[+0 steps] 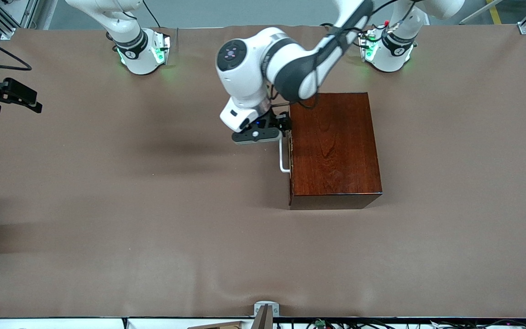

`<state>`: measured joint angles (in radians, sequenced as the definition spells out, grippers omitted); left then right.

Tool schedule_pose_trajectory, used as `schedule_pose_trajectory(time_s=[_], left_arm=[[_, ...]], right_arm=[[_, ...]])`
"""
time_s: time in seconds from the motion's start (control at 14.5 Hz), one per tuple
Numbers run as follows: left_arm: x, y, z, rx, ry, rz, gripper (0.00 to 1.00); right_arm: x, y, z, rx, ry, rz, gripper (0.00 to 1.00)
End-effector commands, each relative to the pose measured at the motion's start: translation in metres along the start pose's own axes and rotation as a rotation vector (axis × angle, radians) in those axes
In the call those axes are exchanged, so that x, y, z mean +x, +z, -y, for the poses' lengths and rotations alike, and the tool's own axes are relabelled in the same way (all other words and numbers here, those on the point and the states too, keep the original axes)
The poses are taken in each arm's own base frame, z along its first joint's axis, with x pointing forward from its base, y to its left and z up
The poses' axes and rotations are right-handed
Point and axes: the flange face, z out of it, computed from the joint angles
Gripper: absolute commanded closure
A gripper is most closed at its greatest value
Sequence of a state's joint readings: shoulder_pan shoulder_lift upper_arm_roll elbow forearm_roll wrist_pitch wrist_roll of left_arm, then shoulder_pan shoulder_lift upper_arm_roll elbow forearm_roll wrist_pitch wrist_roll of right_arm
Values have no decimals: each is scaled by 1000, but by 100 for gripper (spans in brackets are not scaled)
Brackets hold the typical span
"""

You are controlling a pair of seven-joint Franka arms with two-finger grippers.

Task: Open drawer, take yellow block, close drawer

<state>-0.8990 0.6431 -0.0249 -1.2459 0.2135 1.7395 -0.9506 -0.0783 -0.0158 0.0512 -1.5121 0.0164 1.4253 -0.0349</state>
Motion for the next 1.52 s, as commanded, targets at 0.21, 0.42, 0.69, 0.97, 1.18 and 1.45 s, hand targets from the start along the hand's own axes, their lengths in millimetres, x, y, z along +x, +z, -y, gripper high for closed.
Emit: schedule_pose_trajectory(time_s=[0.21,0.42,0.69,0.97,1.18,1.45], left_arm=[[-2,38,-14,78,20,-13,0],[-2,56,-18,96,36,4,0],[-5,79,-24,119,51,23,0],[-2,83,-34,71,42,-8,0],[0,84,-41,32,42,-32,0],[0,78,-49,-28,-14,-58,0]], right_arm=[[0,-3,1,4,-7,-8,0],[-1,-3,3,4,-10,-4,0],[-2,-4,5,10,-13,-1,0],[0,-4,1,11,-8,-12,0],[1,-5,-6,11,6,-23,0],[2,-5,3,10,-11,-28,0]])
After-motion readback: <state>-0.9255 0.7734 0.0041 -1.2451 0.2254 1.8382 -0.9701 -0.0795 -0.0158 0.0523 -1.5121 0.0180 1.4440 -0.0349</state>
